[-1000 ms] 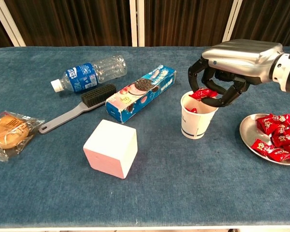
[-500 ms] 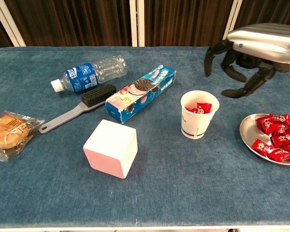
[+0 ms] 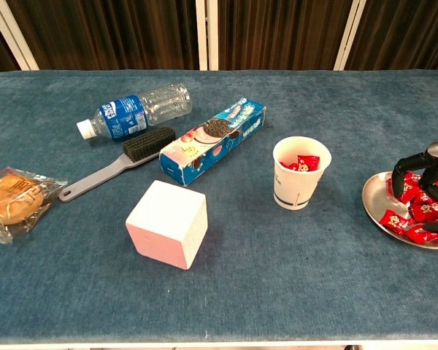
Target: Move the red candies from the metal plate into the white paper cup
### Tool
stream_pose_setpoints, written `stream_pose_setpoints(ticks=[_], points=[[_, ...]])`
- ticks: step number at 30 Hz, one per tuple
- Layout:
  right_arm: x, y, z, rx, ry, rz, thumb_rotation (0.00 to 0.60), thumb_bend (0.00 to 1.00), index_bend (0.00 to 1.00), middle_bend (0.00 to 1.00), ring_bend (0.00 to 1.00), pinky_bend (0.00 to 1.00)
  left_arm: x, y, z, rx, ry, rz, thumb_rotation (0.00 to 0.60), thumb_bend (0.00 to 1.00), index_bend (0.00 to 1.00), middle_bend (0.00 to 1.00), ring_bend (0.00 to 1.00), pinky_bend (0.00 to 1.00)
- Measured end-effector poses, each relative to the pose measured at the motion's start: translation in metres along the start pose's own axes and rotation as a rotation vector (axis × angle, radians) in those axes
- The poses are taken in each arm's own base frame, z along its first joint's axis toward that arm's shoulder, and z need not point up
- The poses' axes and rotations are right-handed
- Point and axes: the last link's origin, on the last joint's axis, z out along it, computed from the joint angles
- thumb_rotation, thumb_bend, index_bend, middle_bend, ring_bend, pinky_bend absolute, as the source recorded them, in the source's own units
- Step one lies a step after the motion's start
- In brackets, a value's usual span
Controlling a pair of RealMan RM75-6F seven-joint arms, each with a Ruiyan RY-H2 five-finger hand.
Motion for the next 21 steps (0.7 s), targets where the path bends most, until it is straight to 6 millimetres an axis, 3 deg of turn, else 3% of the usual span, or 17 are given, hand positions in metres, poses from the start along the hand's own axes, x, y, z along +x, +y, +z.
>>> stream_pose_setpoints(ticks=[21], points=[[-0.011,-0.009,0.023,-0.012,-0.051,0.041,0.600,0.39,0.50,0.84,1.00,1.00,0.000,-0.006,-0.003,0.014,-0.001,-0.001,0.600,0.00,0.05,0.00,0.00,0.00]])
